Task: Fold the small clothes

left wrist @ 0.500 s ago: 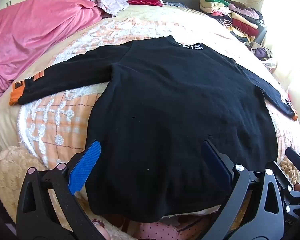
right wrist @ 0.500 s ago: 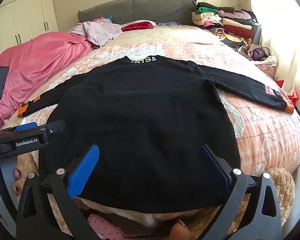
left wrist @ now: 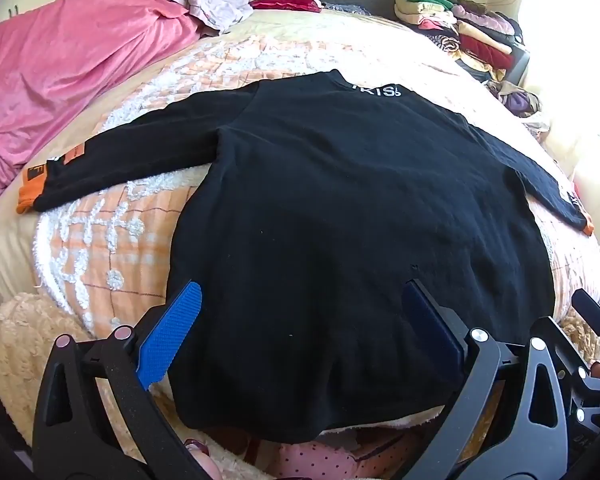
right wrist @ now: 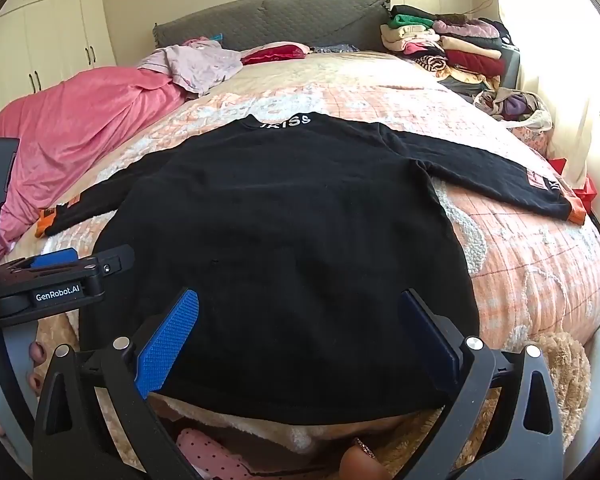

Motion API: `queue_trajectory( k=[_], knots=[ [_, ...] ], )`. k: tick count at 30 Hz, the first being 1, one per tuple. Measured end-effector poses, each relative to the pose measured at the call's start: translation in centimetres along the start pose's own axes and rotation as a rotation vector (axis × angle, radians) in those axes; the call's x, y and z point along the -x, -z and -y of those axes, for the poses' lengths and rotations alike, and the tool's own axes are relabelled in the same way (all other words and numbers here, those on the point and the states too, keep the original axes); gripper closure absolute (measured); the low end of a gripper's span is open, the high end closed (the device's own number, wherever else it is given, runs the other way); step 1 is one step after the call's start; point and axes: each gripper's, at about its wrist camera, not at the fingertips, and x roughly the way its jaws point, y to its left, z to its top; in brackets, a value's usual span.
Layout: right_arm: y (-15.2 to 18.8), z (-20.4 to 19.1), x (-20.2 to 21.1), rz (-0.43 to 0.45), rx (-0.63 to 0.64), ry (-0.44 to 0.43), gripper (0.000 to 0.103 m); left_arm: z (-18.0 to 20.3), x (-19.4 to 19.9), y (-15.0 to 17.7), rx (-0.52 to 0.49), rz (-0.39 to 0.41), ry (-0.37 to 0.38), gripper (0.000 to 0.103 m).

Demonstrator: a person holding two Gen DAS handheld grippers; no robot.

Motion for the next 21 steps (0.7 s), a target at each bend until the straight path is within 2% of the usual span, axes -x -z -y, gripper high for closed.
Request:
queue_trajectory(
  k=[21],
  knots=[
    [0.23,0.07,0.45,-0.010,-0.008,0.005,0.004,0.03,0.72,-0.02,-0.014,0.012,0.010,0.009]
  ],
)
